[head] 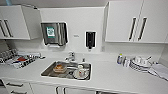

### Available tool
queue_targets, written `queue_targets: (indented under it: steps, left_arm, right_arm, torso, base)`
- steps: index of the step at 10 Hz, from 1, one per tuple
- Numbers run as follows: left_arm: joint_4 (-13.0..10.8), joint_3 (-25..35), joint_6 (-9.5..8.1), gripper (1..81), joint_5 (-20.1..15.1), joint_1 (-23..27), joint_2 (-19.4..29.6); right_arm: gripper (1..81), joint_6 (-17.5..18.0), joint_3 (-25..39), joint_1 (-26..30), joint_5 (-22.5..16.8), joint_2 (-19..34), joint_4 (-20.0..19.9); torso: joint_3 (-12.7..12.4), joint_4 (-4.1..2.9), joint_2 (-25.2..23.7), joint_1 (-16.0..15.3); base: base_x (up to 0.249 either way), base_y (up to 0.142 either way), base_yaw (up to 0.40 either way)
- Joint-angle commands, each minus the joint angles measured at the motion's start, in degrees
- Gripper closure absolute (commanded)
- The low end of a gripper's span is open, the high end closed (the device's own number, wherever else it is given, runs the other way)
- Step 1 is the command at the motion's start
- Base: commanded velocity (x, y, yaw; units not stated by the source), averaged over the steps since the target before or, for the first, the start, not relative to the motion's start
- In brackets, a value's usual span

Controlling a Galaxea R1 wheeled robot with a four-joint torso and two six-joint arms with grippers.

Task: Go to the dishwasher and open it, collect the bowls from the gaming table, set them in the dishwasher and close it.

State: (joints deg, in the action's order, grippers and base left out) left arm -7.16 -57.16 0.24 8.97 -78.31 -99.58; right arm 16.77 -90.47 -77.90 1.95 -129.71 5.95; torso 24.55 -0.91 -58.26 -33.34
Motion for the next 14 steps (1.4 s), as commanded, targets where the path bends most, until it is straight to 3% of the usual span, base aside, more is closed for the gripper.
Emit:
queue_targets:
  steps: [1, 2, 4, 7, 8, 10, 14]
  left_arm:
    - [-1.8, 2.4, 0.20, 1.0, -1.6, 5.7, 4.2]
    - [-1.7, 3.1, 0.02, 1.0, -1.6, 6.9, 5.3]
    - [-1.5, 6.2, -0.16, 1.0, -1.7, 10.3, 9.3]
    - [-1.8, 11.5, -0.16, 1.0, -1.7, 13.6, 14.3]
    - [-1.8, 11.8, -0.16, 1.0, -1.8, 14.6, 14.0]
    - [-2.0, 12.7, -0.16, 1.0, -1.8, 15.9, 13.4]
    - [-2.0, 12.6, -0.16, 1.0, -2.2, 17.9, 13.6]
  right_arm:
    - [1.0, 1.0, 5.6, 6.2, -1.9, 5.3, -0.9]
    - [1.0, 1.0, 7.2, 7.0, -1.9, 6.4, -0.9]
    - [1.0, 1.0, 8.7, 8.1, -2.0, 7.0, -0.9]
    - [1.0, 1.8, 9.1, 9.1, -2.0, 7.3, -0.9]
    - [1.0, 1.9, 9.3, 9.2, -2.0, 7.9, -0.9]
    - [1.0, 2.1, 10.2, 9.5, -1.9, 9.2, -0.9]
    - [1.0, 2.9, 14.0, 11.6, -1.9, 11.8, -1.1]
  torso:
    - [5.1, 0.00, -5.4, -3.5]
    - [7.0, 0.00, -7.4, -4.8]
    - [4.7, 0.00, -11.3, -7.3]
    - [5.6, 0.00, -16.4, -10.6]
    - [11.0, 0.00, -18.3, -11.7]
    - [12.1, 0.00, -21.3, -13.6]
    - [19.2, 0.00, -28.7, -18.4]
  base:
    - [0.000, 0.000, 0.000]
    - [0.000, 0.000, 0.000]
    - [0.000, 0.000, 0.000]
    - [0.000, 0.000, 0.000]
    - [0.000, 0.000, 0.000]
    - [0.000, 0.000, 0.000]
    - [0.000, 0.000, 0.000]
